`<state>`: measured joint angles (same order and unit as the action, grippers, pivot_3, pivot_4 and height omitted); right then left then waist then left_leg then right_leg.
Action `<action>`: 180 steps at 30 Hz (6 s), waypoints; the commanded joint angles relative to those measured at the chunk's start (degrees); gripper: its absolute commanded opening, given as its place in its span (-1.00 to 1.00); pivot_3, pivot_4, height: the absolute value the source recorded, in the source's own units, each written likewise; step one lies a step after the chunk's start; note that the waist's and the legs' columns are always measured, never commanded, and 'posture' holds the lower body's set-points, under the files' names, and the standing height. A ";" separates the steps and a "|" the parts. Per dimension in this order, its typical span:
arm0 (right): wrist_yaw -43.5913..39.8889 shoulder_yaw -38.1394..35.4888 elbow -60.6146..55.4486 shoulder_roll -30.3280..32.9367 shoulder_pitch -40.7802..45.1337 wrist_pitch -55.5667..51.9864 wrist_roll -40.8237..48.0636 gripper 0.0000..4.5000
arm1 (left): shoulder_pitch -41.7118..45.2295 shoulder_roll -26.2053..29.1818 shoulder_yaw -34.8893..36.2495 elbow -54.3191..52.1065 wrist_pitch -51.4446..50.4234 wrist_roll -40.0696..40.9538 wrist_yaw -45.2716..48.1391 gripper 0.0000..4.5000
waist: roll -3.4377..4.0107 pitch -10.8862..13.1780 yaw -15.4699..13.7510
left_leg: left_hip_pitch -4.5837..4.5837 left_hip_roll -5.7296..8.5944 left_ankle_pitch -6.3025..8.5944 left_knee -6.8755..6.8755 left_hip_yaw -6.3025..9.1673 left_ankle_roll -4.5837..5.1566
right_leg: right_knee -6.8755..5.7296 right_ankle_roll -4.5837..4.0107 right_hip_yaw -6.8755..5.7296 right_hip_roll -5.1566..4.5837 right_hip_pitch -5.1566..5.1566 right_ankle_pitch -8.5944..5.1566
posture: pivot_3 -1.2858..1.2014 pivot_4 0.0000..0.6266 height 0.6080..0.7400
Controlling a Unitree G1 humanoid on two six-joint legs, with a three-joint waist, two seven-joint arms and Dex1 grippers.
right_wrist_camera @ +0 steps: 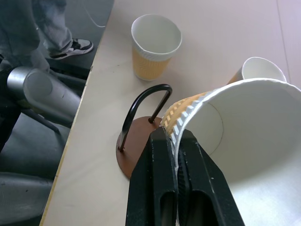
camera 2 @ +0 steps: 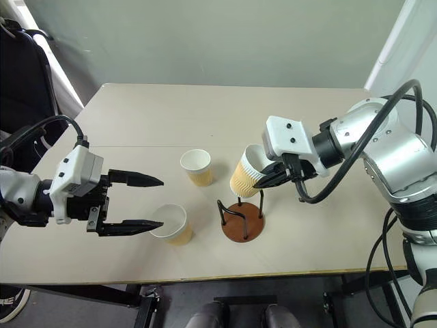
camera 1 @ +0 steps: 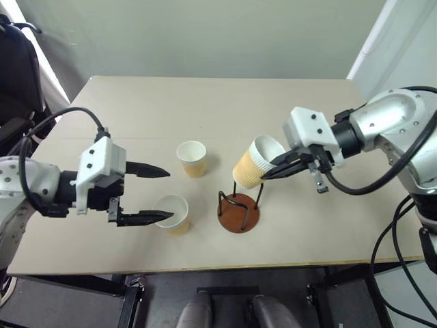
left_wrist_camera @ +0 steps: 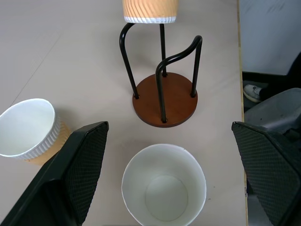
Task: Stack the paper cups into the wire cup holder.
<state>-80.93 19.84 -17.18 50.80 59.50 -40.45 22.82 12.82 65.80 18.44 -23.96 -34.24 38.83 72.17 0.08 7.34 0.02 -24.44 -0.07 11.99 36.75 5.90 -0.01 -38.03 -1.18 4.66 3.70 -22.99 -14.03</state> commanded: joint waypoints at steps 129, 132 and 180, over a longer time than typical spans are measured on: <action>28.12 -60.28 -22.24 17.39 -49.69 -8.73 47.74 1.00 | 60.76 -21.51 -49.29 70.35 48.54 -27.99 13.27 0.99 | 0.34 -0.10 -0.84 | -0.99 0.44 0.88 1.64 -0.18 1.11 | 0.10 1.46 0.11 -0.46 0.01 -0.37 | 0.03 -0.52 1.00; 27.58 -59.88 -21.89 17.72 -49.49 -8.39 47.40 1.00 | 58.70 -23.03 -47.13 74.58 49.48 -31.40 11.74 0.99 | 0.31 -0.09 -1.01 | -1.03 0.44 0.87 1.64 -0.18 1.11 | 0.09 1.47 0.11 -0.45 -0.04 -0.37 | 0.03 -0.52 1.00; 27.45 -63.03 -22.78 18.73 -50.23 -9.37 45.48 1.00 | 68.50 -20.44 -67.63 43.76 44.26 -2.67 20.33 -0.99 | 0.29 -0.05 -1.89 | -1.45 0.69 0.90 2.51 -0.49 1.65 | 0.04 2.04 0.17 -0.83 -0.14 0.04 | 0.03 -0.52 1.00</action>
<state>-53.92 -40.00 -39.20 69.35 9.42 -49.74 67.47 79.70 45.45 -49.85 20.43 8.51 35.99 90.67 0.37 7.29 -1.88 -25.95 0.62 12.89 39.27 5.41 1.65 -37.97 0.87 4.83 2.87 -23.18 -13.99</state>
